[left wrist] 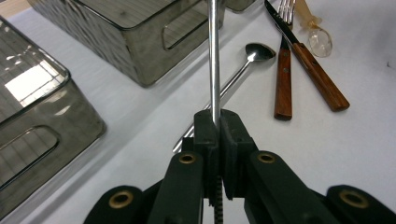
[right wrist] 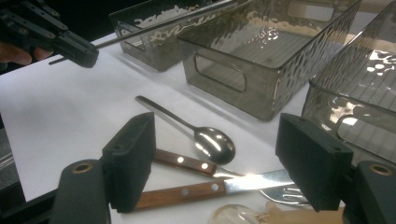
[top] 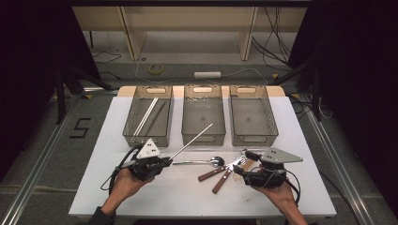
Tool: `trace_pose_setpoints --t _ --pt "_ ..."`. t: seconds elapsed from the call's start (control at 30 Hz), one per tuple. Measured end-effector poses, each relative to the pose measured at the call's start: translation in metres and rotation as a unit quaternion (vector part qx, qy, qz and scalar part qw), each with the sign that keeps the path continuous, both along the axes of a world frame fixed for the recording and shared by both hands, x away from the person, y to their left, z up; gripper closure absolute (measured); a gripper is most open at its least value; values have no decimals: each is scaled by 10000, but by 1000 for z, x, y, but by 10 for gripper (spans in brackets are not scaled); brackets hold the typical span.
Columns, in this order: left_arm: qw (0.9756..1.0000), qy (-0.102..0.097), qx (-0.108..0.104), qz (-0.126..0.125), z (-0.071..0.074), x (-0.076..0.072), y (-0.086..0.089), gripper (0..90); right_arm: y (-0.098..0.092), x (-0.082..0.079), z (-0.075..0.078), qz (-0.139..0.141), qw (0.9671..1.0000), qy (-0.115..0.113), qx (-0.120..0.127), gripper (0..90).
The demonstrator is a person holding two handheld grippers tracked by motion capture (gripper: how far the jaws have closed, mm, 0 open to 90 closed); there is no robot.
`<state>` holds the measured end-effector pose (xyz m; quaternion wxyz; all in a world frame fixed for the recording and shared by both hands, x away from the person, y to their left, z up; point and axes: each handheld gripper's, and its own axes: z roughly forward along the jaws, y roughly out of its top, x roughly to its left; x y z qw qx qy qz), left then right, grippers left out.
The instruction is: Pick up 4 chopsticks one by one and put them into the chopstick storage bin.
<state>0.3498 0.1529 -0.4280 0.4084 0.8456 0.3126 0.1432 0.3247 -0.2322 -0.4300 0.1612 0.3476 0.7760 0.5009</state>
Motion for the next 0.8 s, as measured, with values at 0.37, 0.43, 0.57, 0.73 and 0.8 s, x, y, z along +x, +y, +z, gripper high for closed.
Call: trace_pose_setpoints --t 0.37,0.43,0.57,0.73,0.8 --pt "9990 11 -242 378 7 9 16 859 -2 -10 -5 -22 10000 13 -50 287" --pt "9987 30 -245 455 8 11 19 859 -3 -11 -5 -24 10000 19 -53 286" --pt "9979 -14 -265 591 10 16 24 859 -3 -13 -6 -5 10000 33 -65 280" --pt "9962 -59 -332 801 15 27 33 859 -4 -15 -6 -34 10000 1 -88 274" --pt "9947 -55 -418 940 18 33 38 859 -4 -17 -6 -71 9999 -22 -87 272"
